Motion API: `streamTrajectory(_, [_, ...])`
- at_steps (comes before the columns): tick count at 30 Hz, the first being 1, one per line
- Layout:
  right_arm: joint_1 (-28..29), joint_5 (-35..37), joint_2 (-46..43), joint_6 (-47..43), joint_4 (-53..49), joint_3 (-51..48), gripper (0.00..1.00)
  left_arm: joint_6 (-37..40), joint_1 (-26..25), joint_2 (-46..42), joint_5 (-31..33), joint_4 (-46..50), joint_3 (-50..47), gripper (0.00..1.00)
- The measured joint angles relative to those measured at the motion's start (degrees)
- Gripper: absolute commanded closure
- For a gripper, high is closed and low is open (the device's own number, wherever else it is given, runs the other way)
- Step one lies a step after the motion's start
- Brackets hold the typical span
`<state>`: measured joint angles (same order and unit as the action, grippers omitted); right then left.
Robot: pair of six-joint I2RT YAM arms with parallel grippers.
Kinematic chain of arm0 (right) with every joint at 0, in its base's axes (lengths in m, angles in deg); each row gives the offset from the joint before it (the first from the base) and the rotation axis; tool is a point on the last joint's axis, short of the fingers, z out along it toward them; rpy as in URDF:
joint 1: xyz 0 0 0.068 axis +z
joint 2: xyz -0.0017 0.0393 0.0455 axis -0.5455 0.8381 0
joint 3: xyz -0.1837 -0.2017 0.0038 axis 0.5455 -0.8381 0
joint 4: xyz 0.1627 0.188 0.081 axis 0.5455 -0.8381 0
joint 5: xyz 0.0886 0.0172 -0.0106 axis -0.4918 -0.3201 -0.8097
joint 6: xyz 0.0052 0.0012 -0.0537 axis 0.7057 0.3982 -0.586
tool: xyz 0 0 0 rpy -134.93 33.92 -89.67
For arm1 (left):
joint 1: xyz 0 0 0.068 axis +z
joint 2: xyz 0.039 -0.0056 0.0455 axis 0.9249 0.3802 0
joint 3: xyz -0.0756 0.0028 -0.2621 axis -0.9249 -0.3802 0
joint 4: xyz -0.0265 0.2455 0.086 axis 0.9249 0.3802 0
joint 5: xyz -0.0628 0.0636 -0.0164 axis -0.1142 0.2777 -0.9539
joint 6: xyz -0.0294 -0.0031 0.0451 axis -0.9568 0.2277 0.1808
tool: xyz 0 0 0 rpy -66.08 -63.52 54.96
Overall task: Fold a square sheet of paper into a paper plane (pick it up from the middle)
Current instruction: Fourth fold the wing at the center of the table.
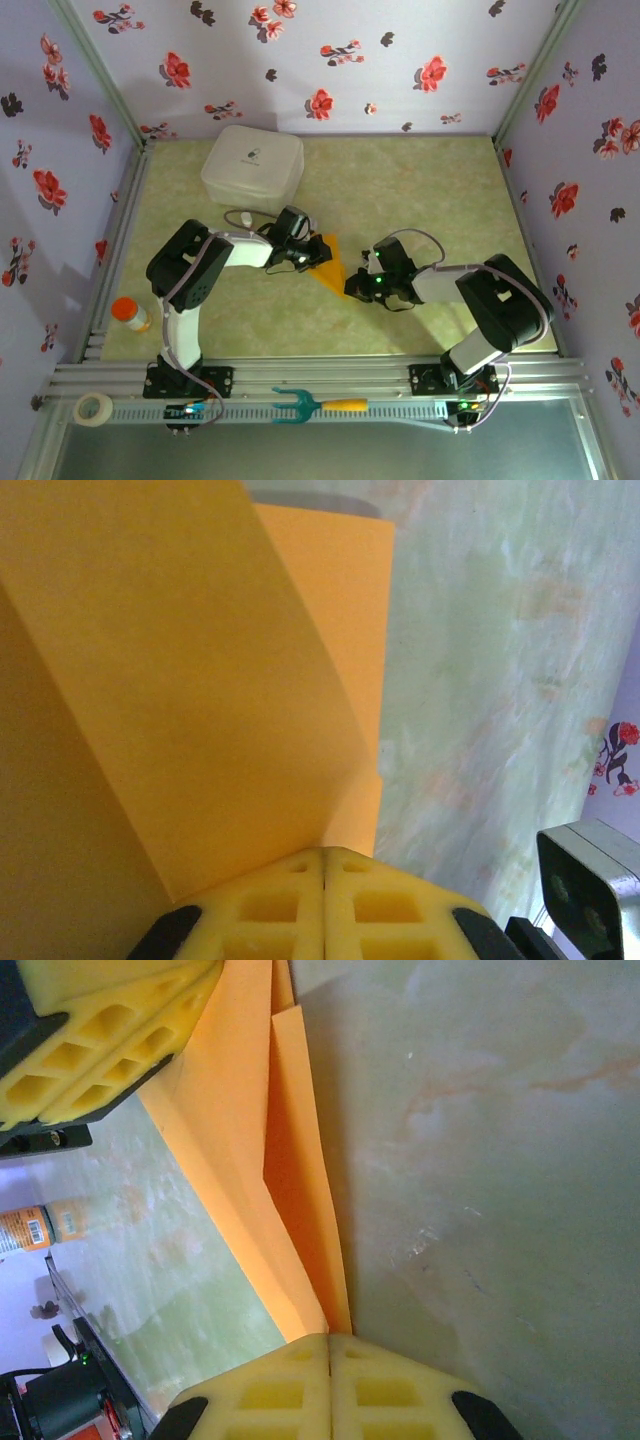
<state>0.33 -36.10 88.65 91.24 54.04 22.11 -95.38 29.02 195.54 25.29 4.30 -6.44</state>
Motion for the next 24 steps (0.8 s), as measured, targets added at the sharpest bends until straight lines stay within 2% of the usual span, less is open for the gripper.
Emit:
streamTrajectory(2, [0.0, -0.07, -0.07, 0.02, 0.17, -0.11, 0.86, 0.0, 0.0, 0.0, 0.0, 0.0, 0.0, 0.92])
streamTrajectory(11, [0.15, 0.17, -1.4, 0.24, 1.68, -1.88, 0.9, 0.0, 0.0, 0.0, 0.0, -0.09, -0.07, 0.92])
streamTrajectory(13, [0.15, 0.2, -1.51, 0.35, 1.95, -2.1, 0.83, -0.02, 0.0, 0.0, 0.0, -0.07, -0.07, 0.92])
streamTrajectory(15, [0.2, 0.22, -2.43, 0.83, 1.49, -2.16, 0.81, 0.0, 0.0, 0.0, 0.0, -0.09, -0.07, 0.92])
streamTrajectory(19, [0.26, 1.7, -6.84, 0.76, -4.96, -2.16, 0.75, -0.02, 0.0, 0.0, -0.02, -0.42, -0.22, 0.92])
streamTrajectory(21, [0.2, 2.91, -9.88, 0.15, -8.87, -1.62, 0.77, -0.02, -0.02, 0.0, -0.02, -0.66, -0.33, 0.92])
streamTrajectory(24, [-0.02, 3.87, -12.72, -0.44, -12.13, 0.17, 0.86, -0.02, -0.11, -0.02, -0.07, -1.03, -0.5, 0.92])
